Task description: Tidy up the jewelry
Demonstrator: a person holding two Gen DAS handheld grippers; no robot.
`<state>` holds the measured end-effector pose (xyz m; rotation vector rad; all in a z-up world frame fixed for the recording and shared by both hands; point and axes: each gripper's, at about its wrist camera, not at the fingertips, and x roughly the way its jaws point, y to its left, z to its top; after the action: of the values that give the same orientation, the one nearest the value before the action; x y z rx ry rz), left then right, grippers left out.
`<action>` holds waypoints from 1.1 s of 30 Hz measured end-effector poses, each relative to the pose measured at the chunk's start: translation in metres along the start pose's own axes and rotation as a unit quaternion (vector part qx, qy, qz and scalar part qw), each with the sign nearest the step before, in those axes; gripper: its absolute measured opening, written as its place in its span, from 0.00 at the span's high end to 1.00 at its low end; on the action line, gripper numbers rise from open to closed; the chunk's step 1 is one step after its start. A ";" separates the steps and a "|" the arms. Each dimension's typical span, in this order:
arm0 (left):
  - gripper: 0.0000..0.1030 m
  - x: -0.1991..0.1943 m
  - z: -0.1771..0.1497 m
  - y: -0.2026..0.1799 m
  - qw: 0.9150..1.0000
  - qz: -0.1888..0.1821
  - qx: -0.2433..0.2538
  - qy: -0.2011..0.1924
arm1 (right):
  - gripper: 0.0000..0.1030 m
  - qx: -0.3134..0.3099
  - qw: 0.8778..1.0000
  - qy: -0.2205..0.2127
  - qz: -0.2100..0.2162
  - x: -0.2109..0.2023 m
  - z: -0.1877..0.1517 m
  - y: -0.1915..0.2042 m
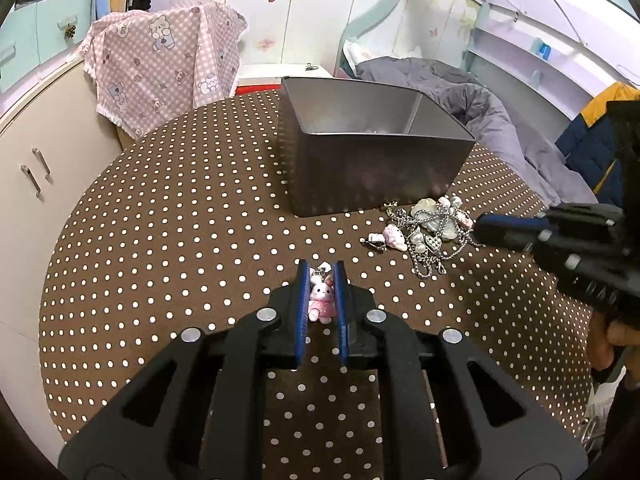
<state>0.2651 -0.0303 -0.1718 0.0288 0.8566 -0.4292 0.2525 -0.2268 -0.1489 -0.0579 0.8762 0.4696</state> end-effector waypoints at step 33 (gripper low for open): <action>0.88 -0.003 -0.006 -0.001 1.000 -0.025 -0.004 0.007 | 0.85 0.013 0.998 -0.047 0.034 -0.034 0.005 -0.007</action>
<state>0.2585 -0.0293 -0.1738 0.0035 0.8734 -0.4734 0.2404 -0.2441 -0.1216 0.0174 0.7935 0.5198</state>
